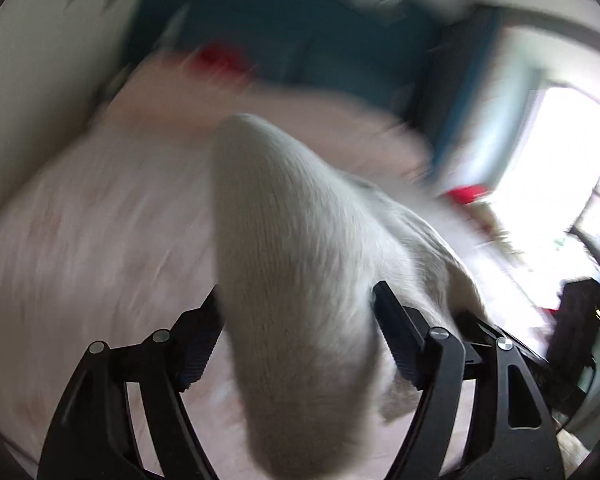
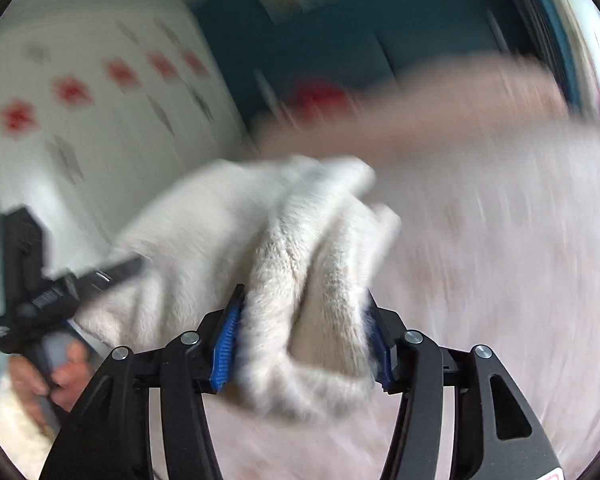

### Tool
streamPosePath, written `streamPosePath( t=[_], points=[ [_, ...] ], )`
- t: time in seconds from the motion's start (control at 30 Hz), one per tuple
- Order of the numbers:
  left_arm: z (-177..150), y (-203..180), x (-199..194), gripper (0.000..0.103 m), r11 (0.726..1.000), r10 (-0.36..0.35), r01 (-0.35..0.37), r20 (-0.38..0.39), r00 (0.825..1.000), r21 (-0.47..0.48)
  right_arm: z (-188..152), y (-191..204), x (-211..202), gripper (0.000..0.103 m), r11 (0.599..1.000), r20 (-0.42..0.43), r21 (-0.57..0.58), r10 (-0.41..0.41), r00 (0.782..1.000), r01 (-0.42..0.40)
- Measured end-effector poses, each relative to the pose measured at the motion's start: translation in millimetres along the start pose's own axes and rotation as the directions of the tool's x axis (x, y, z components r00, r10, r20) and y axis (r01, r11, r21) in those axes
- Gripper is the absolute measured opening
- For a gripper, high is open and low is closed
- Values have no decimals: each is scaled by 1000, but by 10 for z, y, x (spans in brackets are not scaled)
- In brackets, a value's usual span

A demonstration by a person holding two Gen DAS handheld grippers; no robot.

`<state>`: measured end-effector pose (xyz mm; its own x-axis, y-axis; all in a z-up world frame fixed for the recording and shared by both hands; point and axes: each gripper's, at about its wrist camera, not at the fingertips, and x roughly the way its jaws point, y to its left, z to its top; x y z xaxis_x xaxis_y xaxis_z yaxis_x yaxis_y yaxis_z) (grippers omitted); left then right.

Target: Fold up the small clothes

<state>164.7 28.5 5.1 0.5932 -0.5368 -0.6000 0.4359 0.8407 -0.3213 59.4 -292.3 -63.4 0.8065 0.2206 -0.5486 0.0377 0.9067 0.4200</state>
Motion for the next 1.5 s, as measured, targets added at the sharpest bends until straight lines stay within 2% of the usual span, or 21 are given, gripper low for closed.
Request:
streamPosePath(
  t=[0.07, 0.13, 0.2, 0.23, 0.27, 0.3, 0.37, 0.47, 0.5, 0.53, 0.6, 0.7, 0.8, 0.9, 1.0, 1.1, 1.13, 1.2, 1.27, 1.37, 1.5],
  points=[
    [-392, 369, 394, 56, 988, 140, -148, -135, 981, -52, -327, -216, 278, 27, 996, -144, 75, -31, 989, 42],
    [-569, 533, 378, 56, 986, 122, -138, -154, 980, -96, -492, -254, 142, 27, 994, -133, 102, -11, 991, 25],
    [-542, 550, 201, 60, 985, 109, -121, -101, 989, -125, -462, -140, -13, 29, 998, -97, 56, -31, 995, 36],
    [-514, 537, 168, 65, 984, 100, -111, -87, 991, -139, -379, -86, -40, 39, 999, -93, 45, -22, 995, 26],
    [-494, 524, 148, 73, 981, 80, -92, -76, 994, -170, -338, -32, -24, 60, 999, -96, 38, -19, 995, 23],
    [-464, 518, 168, 79, 977, 61, -75, -78, 995, -198, -273, 5, 37, 69, 999, -99, 26, -30, 995, 33],
    [-423, 585, 339, 86, 968, 32, -62, -126, 992, -244, -153, -12, 200, 74, 999, -108, 0, -47, 993, 48],
    [-547, 592, 555, 86, 961, 51, -99, -186, 981, -260, -193, -96, 649, 74, 998, -202, 27, -49, 978, 56],
    [-602, 611, 635, 78, 960, 46, -100, -202, 978, -262, -255, -124, 773, 71, 998, -227, 41, -40, 973, 51],
    [-639, 625, 708, 68, 961, 38, -97, -225, 974, -258, -308, -142, 900, 51, 997, -259, 59, -27, 966, 44],
    [-671, 612, 805, 48, 968, 36, -97, -257, 966, -231, -366, -192, 990, 38, 994, -264, 101, -12, 964, 40],
    [-546, 586, 671, 37, 980, 21, -67, -234, 972, -189, -226, -56, 666, 20, 995, -188, 100, 35, 982, -16],
    [-496, 594, 591, 36, 988, 37, -71, -235, 971, -139, -199, 0, 465, 21, 997, -154, 75, 42, 987, -30],
    [-638, 617, 829, 45, 989, 95, -122, -280, 955, -80, -451, -135, 838, 35, 998, -286, 23, -41, 957, 50],
    [-619, 491, 680, 45, 988, 136, -151, -255, 957, -41, -396, -138, 670, 35, 996, -232, 81, -13, 973, 33],
    [-477, 277, 347, 45, 984, 175, -174, -156, 972, 20, -204, 53, 199, 18, 999, -89, 21, -37, 995, 39],
    [-438, 206, 292, 46, 985, 175, -171, -130, 976, 37, -156, 117, 113, 2, 1000, -70, 0, -31, 997, 31],
    [-411, 27, 292, 47, 980, 193, -185, -111, 975, 78, -88, 246, 111, 0, 999, -90, -42, -13, 996, 9],
    [-450, -79, 485, 47, 973, 214, -199, -147, 966, 113, -149, 309, 315, 0, 995, -149, -91, -45, 988, 32],
    [-619, -109, 850, 47, 955, 286, -260, -211, 935, 146, -406, 178, 842, 0, 990, -304, -110, -120, 945, 91],
    [-642, -279, 854, 47, 915, 373, -329, -178, 911, 235, -302, 254, 569, 1, 995, -249, -62, -92, 964, 79]
  ],
)
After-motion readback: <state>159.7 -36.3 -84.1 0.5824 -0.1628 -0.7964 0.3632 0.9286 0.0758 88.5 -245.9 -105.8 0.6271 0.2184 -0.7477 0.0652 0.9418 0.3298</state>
